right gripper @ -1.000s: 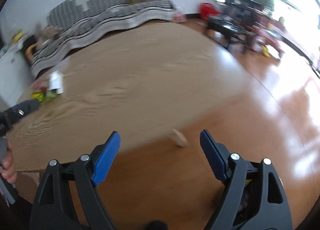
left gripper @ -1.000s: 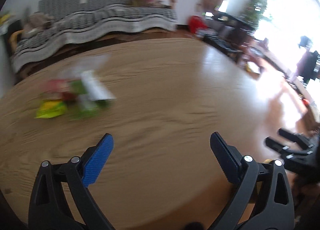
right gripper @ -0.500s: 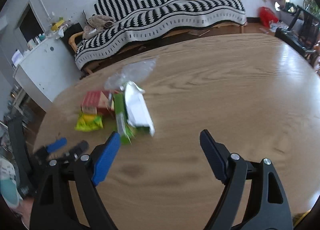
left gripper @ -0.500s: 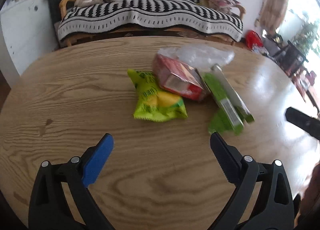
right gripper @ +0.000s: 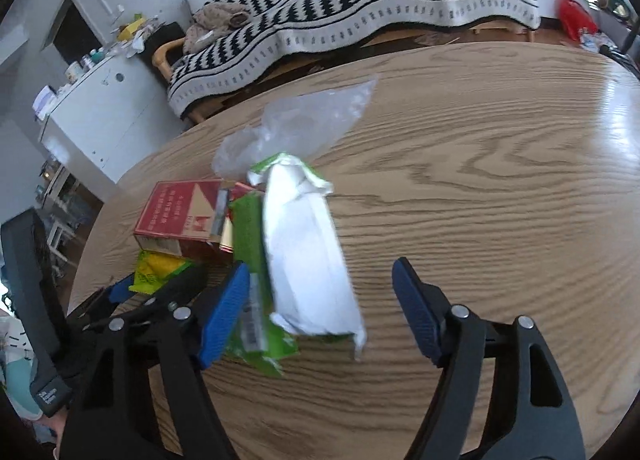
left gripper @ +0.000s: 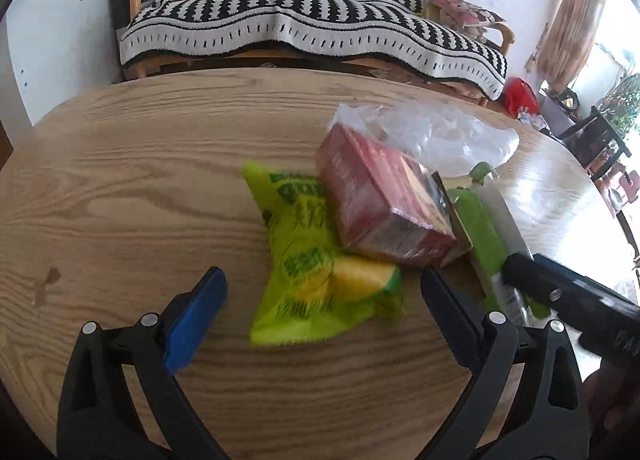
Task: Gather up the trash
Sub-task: 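Grasp the yellow popcorn bag with the left gripper while the right gripper grasps the green tissue pack, then carry the popcorn bag and tissue pack over the bin and release both, then turn both tools back toward the table above the red cigarette pack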
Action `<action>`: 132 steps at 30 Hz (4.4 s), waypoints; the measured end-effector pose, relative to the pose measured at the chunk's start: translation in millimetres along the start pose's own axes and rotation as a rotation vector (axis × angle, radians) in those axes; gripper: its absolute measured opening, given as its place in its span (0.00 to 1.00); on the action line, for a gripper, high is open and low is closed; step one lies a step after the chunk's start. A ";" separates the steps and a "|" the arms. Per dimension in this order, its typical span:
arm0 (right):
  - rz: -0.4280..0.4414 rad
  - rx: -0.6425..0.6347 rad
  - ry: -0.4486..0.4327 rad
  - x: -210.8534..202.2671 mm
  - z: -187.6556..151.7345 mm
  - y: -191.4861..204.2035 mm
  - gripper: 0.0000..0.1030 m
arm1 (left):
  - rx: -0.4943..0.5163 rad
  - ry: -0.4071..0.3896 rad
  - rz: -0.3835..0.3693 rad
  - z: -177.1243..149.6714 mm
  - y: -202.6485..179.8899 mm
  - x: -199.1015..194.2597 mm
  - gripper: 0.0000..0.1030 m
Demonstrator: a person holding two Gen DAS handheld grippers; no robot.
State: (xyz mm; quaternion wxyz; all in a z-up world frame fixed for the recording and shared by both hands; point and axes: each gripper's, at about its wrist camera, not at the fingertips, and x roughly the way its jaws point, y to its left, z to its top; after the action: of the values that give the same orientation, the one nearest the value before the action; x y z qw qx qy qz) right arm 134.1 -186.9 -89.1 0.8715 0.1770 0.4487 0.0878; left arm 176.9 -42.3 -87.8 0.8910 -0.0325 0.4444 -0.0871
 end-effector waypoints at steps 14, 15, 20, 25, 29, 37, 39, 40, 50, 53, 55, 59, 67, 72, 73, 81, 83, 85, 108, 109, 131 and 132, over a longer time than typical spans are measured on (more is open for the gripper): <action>-0.027 -0.014 -0.086 -52.7 -11.8 1.7 0.26 | 0.023 0.047 0.014 4.5 16.8 -30.3 0.52; -0.033 -0.022 -0.097 -60.3 -13.7 2.2 0.26 | 0.023 0.042 0.018 4.5 18.5 -36.4 0.52; -0.047 -0.054 -0.125 -95.5 -29.1 7.2 0.26 | 0.045 0.018 0.027 1.3 16.0 -66.8 0.51; -0.080 -0.057 -0.153 -129.7 -48.0 1.2 0.26 | 0.071 0.005 0.018 -5.0 -2.1 -96.4 0.51; -0.117 -0.036 -0.175 -163.1 -71.0 -14.2 0.26 | 0.104 -0.008 -0.013 -13.4 -28.1 -118.5 0.51; -0.248 0.076 -0.228 -257.0 -142.2 -85.4 0.26 | 0.255 -0.025 -0.170 -48.1 -143.1 -159.6 0.51; -0.296 0.113 -0.244 -284.5 -160.7 -110.1 0.26 | 0.310 -0.019 -0.222 -64.6 -180.4 -168.6 0.51; -0.321 0.137 -0.255 -301.2 -172.2 -124.3 0.26 | 0.331 -0.015 -0.245 -72.6 -197.5 -172.2 0.51; -0.527 0.326 -0.288 -421.0 -294.2 -240.5 0.26 | 0.586 0.047 -0.467 -175.1 -356.5 -218.1 0.51; -0.568 0.401 -0.285 -446.1 -336.7 -271.6 0.26 | 0.658 0.099 -0.521 -220.2 -394.7 -220.4 0.51; -0.594 0.456 -0.273 -459.9 -368.0 -292.9 0.26 | 0.696 0.153 -0.555 -255.6 -421.4 -217.9 0.51; -0.626 0.526 -0.254 -474.8 -414.0 -315.0 0.26 | 0.745 0.263 -0.598 -311.6 -463.6 -212.0 0.51; -0.646 0.623 -0.220 -485.0 -476.1 -345.9 0.27 | 0.824 0.345 -0.604 -375.5 -511.2 -189.4 0.51; -0.634 0.662 -0.215 -479.6 -495.6 -355.3 0.27 | 0.831 0.364 -0.583 -380.6 -515.4 -171.1 0.51; -0.633 0.667 -0.214 -477.3 -494.0 -356.0 0.27 | 0.823 0.378 -0.583 -380.7 -515.0 -166.4 0.51; -0.621 0.715 -0.190 -461.6 -498.8 -369.4 0.27 | 0.831 0.424 -0.603 -392.0 -522.1 -152.0 0.52; -0.621 0.732 -0.184 -458.8 -499.5 -372.1 0.27 | 0.842 0.441 -0.605 -398.1 -524.7 -148.0 0.52; -0.620 0.748 -0.182 -458.3 -503.5 -377.7 0.28 | 0.863 0.455 -0.610 -405.8 -527.8 -147.3 0.52; -0.664 0.850 -0.128 -457.6 -537.3 -408.8 0.61 | 0.880 0.510 -0.674 -437.2 -556.4 -138.6 0.77; -0.664 0.852 -0.130 -459.5 -538.6 -409.4 0.61 | 0.882 0.506 -0.674 -437.4 -556.8 -140.3 0.77; -0.569 0.521 -0.212 -423.8 -345.5 -304.1 0.75 | 0.427 0.142 -0.526 -184.8 -375.7 -161.4 0.89; -0.545 0.483 -0.212 -409.9 -323.9 -289.2 0.75 | 0.402 0.102 -0.478 -160.3 -343.4 -157.8 0.90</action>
State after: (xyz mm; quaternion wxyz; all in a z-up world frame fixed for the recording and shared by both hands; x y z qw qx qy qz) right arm -369.5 -507.0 -66.5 0.8378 0.2595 0.3945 -0.2741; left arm -87.5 -347.5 -13.9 0.8103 0.0453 0.4423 -0.3817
